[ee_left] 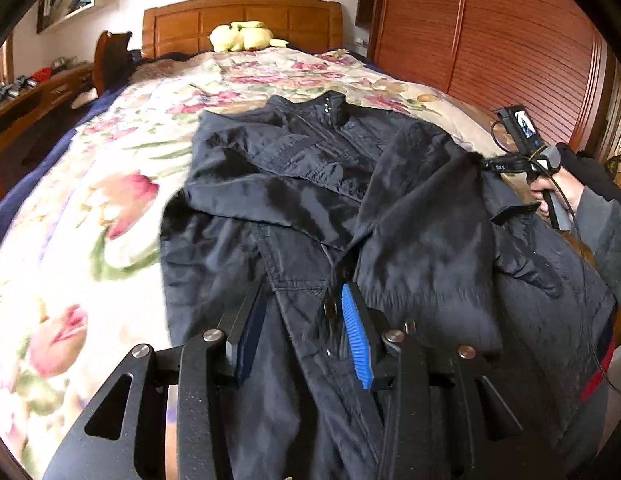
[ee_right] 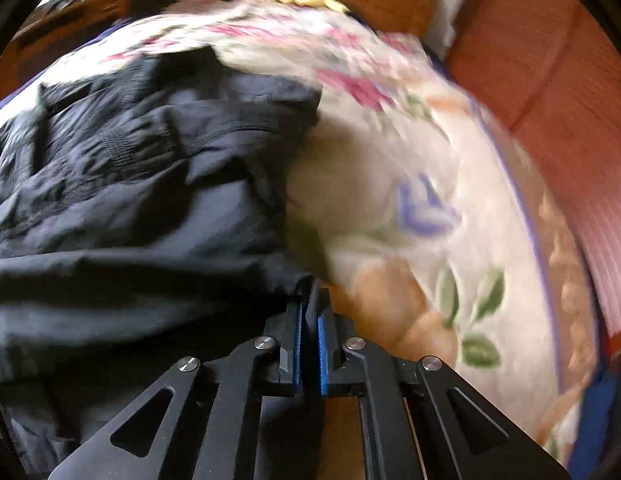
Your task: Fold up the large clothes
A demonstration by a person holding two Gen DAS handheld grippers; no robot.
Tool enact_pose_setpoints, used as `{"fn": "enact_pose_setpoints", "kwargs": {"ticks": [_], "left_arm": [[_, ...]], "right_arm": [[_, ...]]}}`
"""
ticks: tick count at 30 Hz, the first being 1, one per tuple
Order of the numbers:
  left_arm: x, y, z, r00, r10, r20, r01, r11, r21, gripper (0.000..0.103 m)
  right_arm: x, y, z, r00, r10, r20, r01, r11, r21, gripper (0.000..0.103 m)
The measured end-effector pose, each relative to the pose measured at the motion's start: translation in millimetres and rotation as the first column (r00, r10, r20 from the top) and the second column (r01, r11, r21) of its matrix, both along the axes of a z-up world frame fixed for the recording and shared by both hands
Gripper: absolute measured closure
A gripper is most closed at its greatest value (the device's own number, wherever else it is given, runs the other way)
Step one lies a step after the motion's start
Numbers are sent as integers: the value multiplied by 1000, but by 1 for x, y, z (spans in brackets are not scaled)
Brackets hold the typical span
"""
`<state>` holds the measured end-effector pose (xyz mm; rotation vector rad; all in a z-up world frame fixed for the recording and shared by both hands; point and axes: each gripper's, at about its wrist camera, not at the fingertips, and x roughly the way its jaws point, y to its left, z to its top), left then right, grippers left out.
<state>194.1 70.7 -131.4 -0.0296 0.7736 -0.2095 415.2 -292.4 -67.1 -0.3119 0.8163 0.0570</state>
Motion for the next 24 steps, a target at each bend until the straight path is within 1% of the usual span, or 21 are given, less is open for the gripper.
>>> {"fn": "enact_pose_setpoints", "kwargs": {"ticks": [1, 2, 4, 5, 6, 8, 9, 11, 14, 16, 18, 20, 22, 24], "left_arm": [[3, 0, -3, 1000, -3, -7, 2, 1000, -4, 63], [4, -1, -5, 1000, -12, -10, 11, 1000, -12, 63], [4, -1, -8, 1000, -20, -15, 20, 1000, -13, 63], [3, -2, -9, 1000, -21, -16, 21, 1000, -13, 63], [2, -1, -9, 1000, -20, -17, 20, 1000, -15, 63], [0, -2, -10, 1000, -17, -15, 16, 1000, -11, 63], [-1, -3, -10, 1000, -19, -12, 19, 1000, -10, 63], [-2, -4, -11, 1000, -21, -8, 21, 1000, -4, 63], [-4, -8, -11, 1000, -25, -1, 25, 1000, 17, 63], [-4, -12, -12, 1000, -25, 1, 25, 999, 35, 63], [-5, -13, -13, 1000, -11, 8, 11, 998, 54, 63], [-6, -12, -14, 1000, -6, 10, 5, 999, 51, 63], [-5, -9, -15, 1000, 3, 8, -3, 999, 44, 63], [-5, -5, -16, 1000, 8, 5, -8, 1000, 30, 63]], "right_arm": [[3, -5, -3, 1000, 0, -14, 0, 1000, 15, 97], [3, -6, -6, 1000, 14, -13, -13, 1000, 9, 97], [-2, -1, -5, 999, 34, 13, -34, 999, -25, 97], [-6, -2, -3, 999, 35, 20, -35, 999, -10, 96], [-8, -6, -1, 1000, 29, 11, -29, 999, 22, 90], [-14, -15, 5, 1000, 7, -8, -6, 996, 84, 83], [-19, -18, 10, 1000, 1, -5, 0, 994, 110, 82], [-33, -18, 24, 1000, 15, 27, -18, 992, 128, 81], [-47, -11, 45, 995, 48, 85, -58, 991, 121, 81], [-44, 2, 53, 993, 68, 100, -79, 990, 116, 81], [-37, 18, 51, 991, 98, 92, -108, 987, 115, 81], [-27, 33, 41, 990, 121, 69, -127, 987, 94, 81], [-14, 38, 25, 992, 128, 19, -129, 987, 94, 81], [-5, 39, 0, 989, 129, -68, -121, 987, 106, 81]]}}
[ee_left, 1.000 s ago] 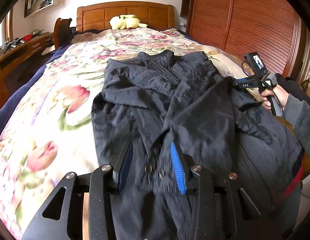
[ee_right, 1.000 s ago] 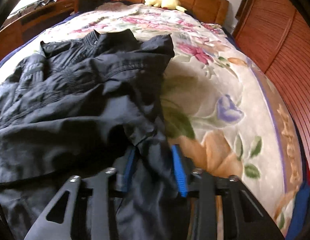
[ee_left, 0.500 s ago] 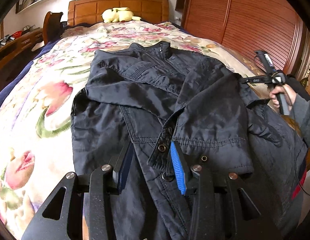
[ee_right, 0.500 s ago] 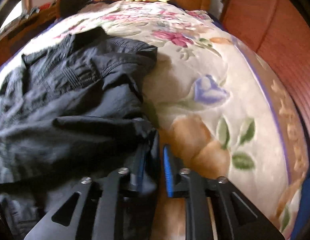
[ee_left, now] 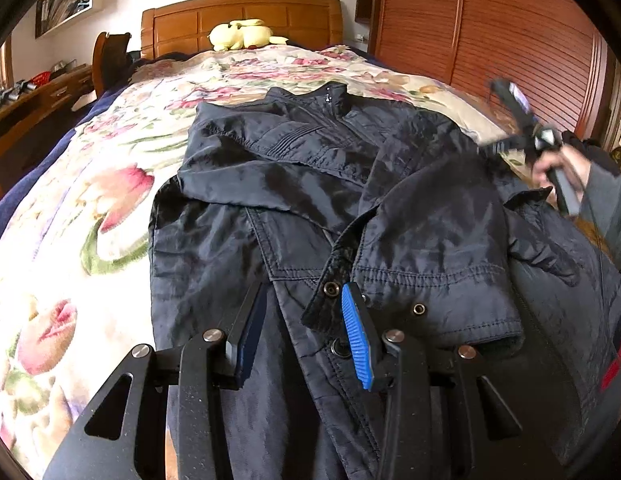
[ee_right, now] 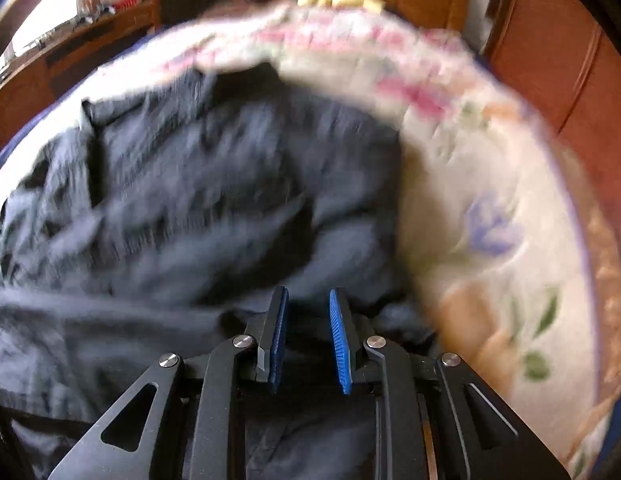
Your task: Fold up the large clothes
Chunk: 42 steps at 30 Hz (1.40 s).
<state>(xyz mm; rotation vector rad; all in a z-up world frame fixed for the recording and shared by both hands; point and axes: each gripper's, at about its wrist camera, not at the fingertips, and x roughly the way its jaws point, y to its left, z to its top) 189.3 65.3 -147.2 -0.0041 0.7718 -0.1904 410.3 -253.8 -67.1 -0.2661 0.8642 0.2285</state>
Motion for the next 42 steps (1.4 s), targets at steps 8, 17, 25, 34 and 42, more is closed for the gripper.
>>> {"fn": "enact_pose_setpoints", "kwargs": {"ticks": [8, 17, 25, 34, 42], "left_arm": [[1, 1, -3, 1000, 8, -5, -8, 1000, 4, 63], [-1, -4, -4, 1000, 11, 5, -11, 999, 33, 63], [-3, -5, -4, 1000, 11, 7, -11, 999, 40, 63], [-5, -4, -4, 999, 27, 19, -28, 999, 47, 63], [-49, -2, 9, 1000, 17, 20, -18, 997, 69, 63]], "right_arm": [[-12, 1, -13, 1000, -4, 23, 6, 997, -73, 81], [-69, 37, 27, 992, 73, 98, -70, 997, -32, 81], [-91, 87, 20, 976, 205, 69, -203, 978, -40, 81], [-66, 106, -29, 985, 170, 12, -168, 980, -105, 81], [-154, 86, -8, 989, 135, 57, -130, 987, -90, 81]]}}
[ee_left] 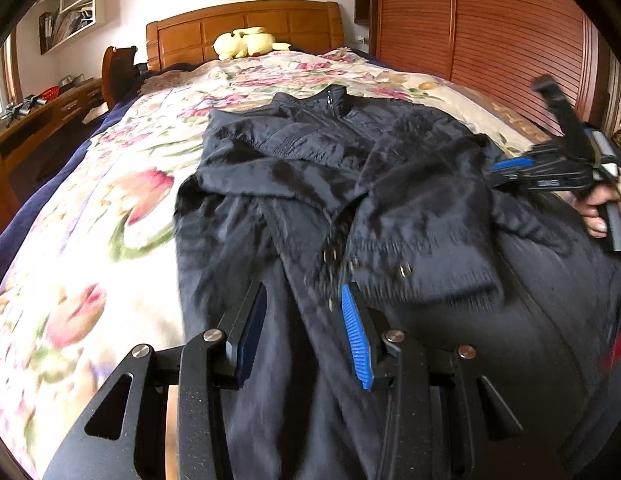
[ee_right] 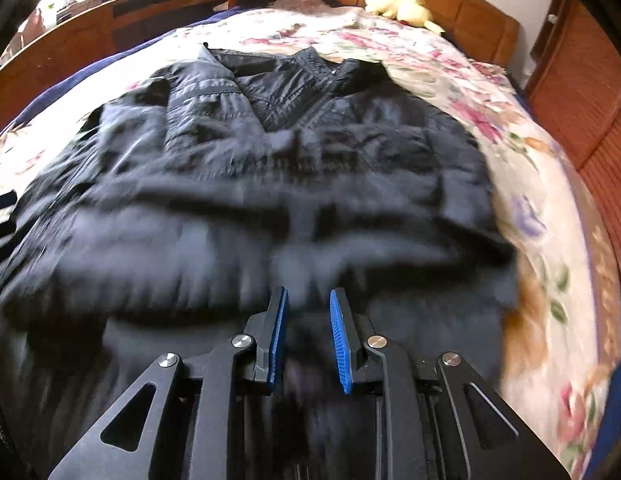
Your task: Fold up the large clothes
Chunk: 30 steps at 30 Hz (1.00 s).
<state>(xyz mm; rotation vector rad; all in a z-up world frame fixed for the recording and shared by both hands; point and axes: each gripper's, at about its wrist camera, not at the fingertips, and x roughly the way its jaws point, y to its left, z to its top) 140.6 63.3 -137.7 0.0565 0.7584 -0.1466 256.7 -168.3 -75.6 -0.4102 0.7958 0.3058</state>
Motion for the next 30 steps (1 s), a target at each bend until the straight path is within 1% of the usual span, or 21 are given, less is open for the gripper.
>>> {"fn": "enact_pose_setpoints", "kwargs": {"ticks": [1, 3, 4, 7, 10, 11, 12, 14, 15, 19, 23, 25, 27, 30], "left_arm": [[-6, 2, -1, 1000, 5, -9, -5, 1000, -12, 63], [-22, 11, -3, 999, 19, -41, -21, 998, -55, 63], [-29, 15, -4, 998, 28, -52, -32, 997, -64, 63], [-46, 24, -3, 997, 55, -62, -58, 997, -47, 63], [-59, 30, 3, 996, 62, -57, -63, 998, -21, 63], [-63, 31, 5, 996, 65, -55, -66, 998, -16, 63], [-68, 34, 8, 996, 67, -53, -68, 998, -16, 63], [-74, 36, 11, 996, 60, -61, -62, 998, -26, 63], [-77, 37, 11, 996, 57, -65, -59, 998, -29, 63], [-90, 36, 12, 995, 53, -85, -55, 998, -16, 63], [-101, 38, 11, 991, 62, -117, -65, 998, -19, 63], [-106, 38, 11, 990, 67, -124, -69, 997, -15, 61], [-110, 39, 9, 988, 73, -135, -77, 997, -23, 61], [-115, 40, 2, 985, 71, -160, -80, 996, -48, 61]], "right_arm": [[-17, -3, 4, 1000, -7, 5, 7, 1000, 3, 81], [-50, -18, 3, 1000, -24, 16, 24, 1000, 18, 81], [-64, -24, 3, 999, -38, 21, 37, 999, 20, 81], [-99, -46, -1, 996, -82, 25, 81, 996, 35, 81], [-130, -69, -2, 990, -139, 32, 138, 989, 44, 80], [-138, -75, -4, 986, -160, 38, 158, 986, 48, 76], [-144, -82, -2, 982, -184, 46, 182, 982, 58, 64], [-155, -92, -1, 973, -225, 52, 220, 971, 95, 49], [-158, -95, -2, 970, -239, 48, 232, 966, 111, 45], [-183, -107, -2, 964, -265, 40, 256, 954, 153, 43], [-201, -105, -1, 967, -254, 22, 246, 953, 179, 43], [-209, -104, 2, 971, -236, 30, 227, 958, 175, 43], [-218, -102, 8, 973, -226, 51, 214, 962, 170, 43], [-229, -104, 9, 975, -216, 56, 202, 961, 187, 43]]}}
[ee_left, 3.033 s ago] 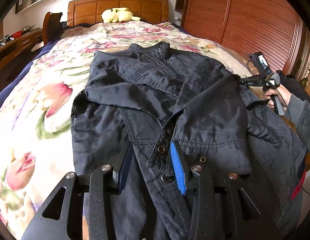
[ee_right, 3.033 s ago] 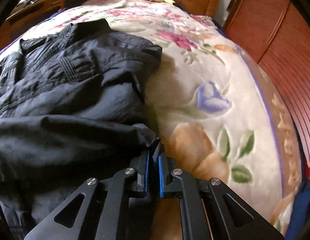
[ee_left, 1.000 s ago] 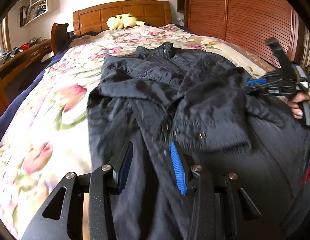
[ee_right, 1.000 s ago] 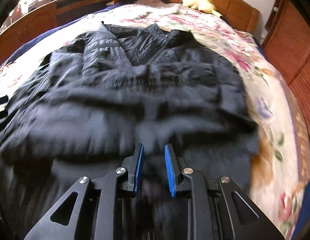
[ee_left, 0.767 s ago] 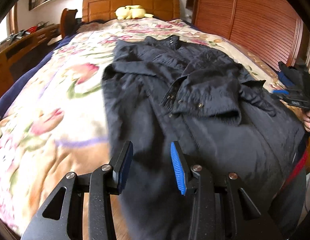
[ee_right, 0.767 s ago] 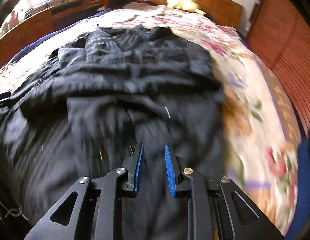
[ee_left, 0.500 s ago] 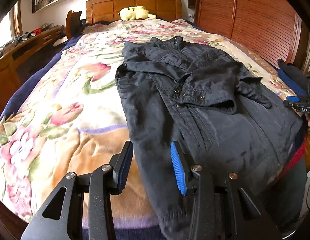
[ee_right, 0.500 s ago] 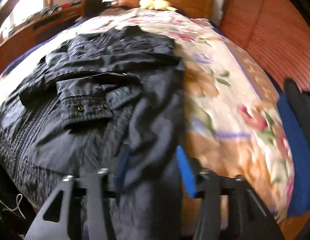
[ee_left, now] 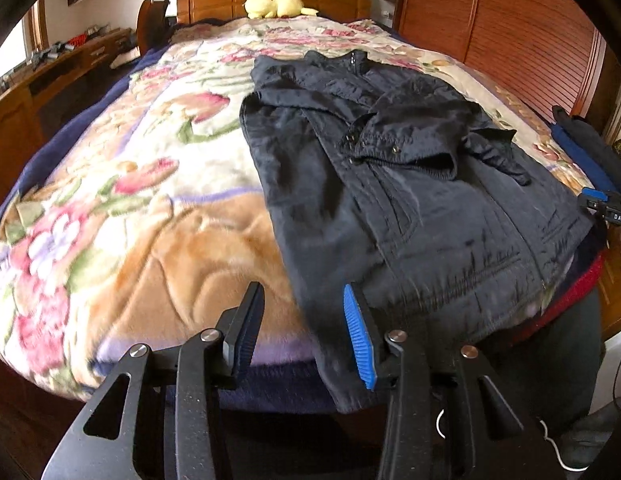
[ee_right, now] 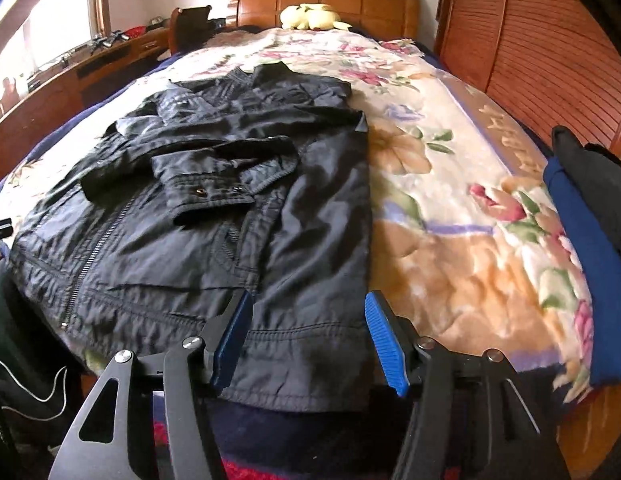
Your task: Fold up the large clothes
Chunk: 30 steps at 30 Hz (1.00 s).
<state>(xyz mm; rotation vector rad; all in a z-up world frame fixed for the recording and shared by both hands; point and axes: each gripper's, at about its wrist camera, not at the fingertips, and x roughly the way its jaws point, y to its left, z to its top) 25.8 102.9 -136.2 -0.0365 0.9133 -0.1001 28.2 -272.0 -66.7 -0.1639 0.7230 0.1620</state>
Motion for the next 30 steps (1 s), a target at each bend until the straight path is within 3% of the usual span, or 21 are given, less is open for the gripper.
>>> {"fn": "enact_pose_setpoints", "kwargs": {"ticks": [4, 19, 30], "left_arm": [[-2, -7, -12, 999, -13, -33, 13, 1000, -6, 61], [1, -15, -19, 1000, -10, -17, 10, 1000, 2, 61], [0, -14, -20, 1000, -11, -18, 11, 1000, -9, 61]], "right_arm": [[-4, -2, -9, 1000, -1, -10, 2, 1000, 15, 43], [22, -24, -35, 996, -43, -75, 49, 996, 78, 43], [26, -19, -39, 995, -30, -91, 35, 998, 52, 43]]}}
